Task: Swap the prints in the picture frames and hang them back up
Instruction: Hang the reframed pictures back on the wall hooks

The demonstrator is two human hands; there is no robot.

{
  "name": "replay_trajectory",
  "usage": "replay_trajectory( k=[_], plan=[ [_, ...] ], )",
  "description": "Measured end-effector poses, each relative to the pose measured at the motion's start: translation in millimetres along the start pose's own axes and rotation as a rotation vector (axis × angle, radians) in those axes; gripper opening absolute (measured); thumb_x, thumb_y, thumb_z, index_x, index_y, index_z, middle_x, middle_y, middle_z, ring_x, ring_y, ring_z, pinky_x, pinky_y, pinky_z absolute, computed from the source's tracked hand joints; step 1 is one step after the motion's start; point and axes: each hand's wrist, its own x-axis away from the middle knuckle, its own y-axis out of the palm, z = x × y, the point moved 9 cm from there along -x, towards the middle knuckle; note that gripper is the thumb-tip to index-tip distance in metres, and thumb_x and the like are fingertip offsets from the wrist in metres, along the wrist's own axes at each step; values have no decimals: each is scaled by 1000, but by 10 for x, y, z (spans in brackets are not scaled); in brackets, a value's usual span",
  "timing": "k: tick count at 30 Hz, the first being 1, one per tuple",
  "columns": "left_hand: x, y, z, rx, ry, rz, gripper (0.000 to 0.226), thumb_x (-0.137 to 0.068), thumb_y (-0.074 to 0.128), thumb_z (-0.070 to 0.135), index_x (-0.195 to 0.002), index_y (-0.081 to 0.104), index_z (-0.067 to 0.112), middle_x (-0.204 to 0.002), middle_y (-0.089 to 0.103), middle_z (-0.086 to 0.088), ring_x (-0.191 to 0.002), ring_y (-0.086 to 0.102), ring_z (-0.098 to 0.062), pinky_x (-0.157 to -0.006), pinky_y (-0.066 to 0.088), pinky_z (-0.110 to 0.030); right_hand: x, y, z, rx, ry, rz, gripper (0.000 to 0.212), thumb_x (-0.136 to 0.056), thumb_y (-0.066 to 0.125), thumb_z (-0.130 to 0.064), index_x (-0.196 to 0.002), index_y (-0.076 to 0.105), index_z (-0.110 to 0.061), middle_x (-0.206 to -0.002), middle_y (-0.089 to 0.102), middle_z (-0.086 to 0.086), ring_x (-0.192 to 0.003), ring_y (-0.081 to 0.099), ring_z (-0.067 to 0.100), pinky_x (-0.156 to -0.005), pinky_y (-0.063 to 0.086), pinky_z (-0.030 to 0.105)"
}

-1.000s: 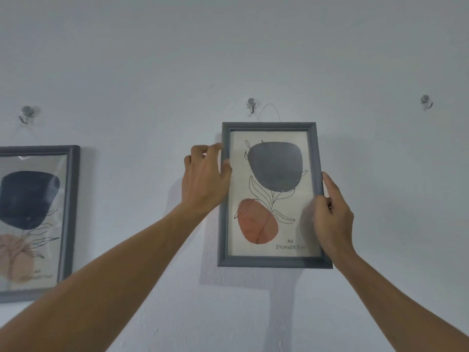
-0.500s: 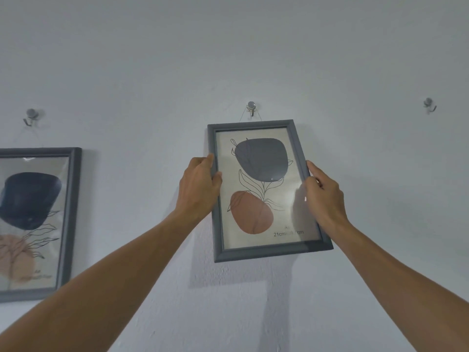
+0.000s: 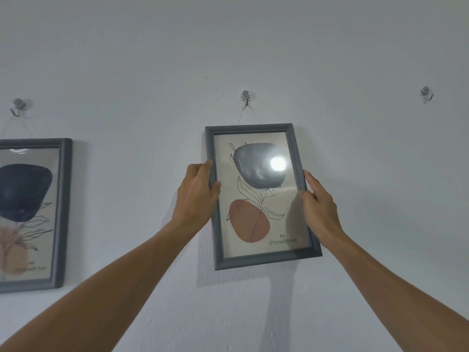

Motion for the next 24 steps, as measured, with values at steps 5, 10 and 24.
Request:
replay_trajectory(
  k=[5,10,24],
  plan=[
    [27,11,-79,-36,-12,-23,52,-101,51,15,-151,34,12,-145,42,-8,-120,53,-25,-90,36,-23,65,77,57,93,-1,-30,46,-102,51,-30,-148,42,-27,-117,64,1,-105,58,19,-94,51,38],
    [67,61,-105,-69,-8,-69,54,-101,46,8,-152,30,11,-149,37,-8,-124,49,-27,-96,39,-26,-1,109,79,124,-12,-3,48,-101,55,-25,-148,44,-22,-110,65,4,-100,58,19,-98,48,37],
    [192,184,-133,-112,-4,-144,49,-100,47,9,-148,36,8,-149,35,-6,-116,54,-24,-84,35,-20,-112,149,193,249,-41,68,51,-100,57,-22,-149,42,-21,-117,62,14,-101,62,28,-91,46,32]
  ],
)
